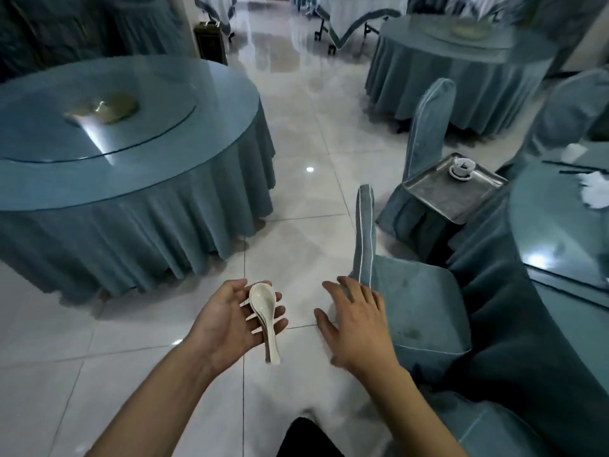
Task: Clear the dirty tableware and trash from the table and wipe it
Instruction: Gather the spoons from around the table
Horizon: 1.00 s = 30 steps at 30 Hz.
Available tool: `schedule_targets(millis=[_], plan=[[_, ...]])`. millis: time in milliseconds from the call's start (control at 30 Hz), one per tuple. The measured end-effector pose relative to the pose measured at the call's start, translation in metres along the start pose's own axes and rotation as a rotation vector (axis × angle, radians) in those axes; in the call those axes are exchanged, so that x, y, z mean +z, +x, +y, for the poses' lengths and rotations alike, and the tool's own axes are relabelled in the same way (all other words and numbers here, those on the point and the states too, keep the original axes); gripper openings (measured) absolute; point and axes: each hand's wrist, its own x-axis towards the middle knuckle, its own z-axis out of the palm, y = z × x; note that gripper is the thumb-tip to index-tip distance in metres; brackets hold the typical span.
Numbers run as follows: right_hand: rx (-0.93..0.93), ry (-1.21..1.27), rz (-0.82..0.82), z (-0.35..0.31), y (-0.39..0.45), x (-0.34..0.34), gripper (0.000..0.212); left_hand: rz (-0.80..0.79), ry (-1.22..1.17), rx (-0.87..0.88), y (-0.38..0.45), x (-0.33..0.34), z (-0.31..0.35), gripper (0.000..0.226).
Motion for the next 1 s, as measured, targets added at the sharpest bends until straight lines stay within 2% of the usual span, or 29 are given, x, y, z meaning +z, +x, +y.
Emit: schedule_targets(millis=[167, 300, 533, 667, 1000], plan=[[0.104, -0.041, 0.117, 0.021, 0.106, 0.019, 0.046, -0.028, 0.096, -0.018, 0.095, 0.046, 0.071, 0.051], [0.207, -0.02, 0.124, 0.048, 0.199, 0.024, 0.046, -0.051, 0.151, -0.016, 0.168, 0.099, 0.133, 0.049], [0.265, -0.012, 0.232, 0.086, 0.343, 0.016, 0.043, -0.176, 0.149, -0.015, 0.283, 0.194, 0.251, 0.05], [0.302, -0.036, 0.254, 0.113, 0.415, 0.008, 0.042, -0.231, 0.176, -0.087, 0.35, 0.244, 0.291, 0.049], [0.569, -0.089, 0.263, 0.185, 0.594, 0.008, 0.041, -0.362, 0.342, -0.268, 0.539, 0.379, 0.379, 0.045]])
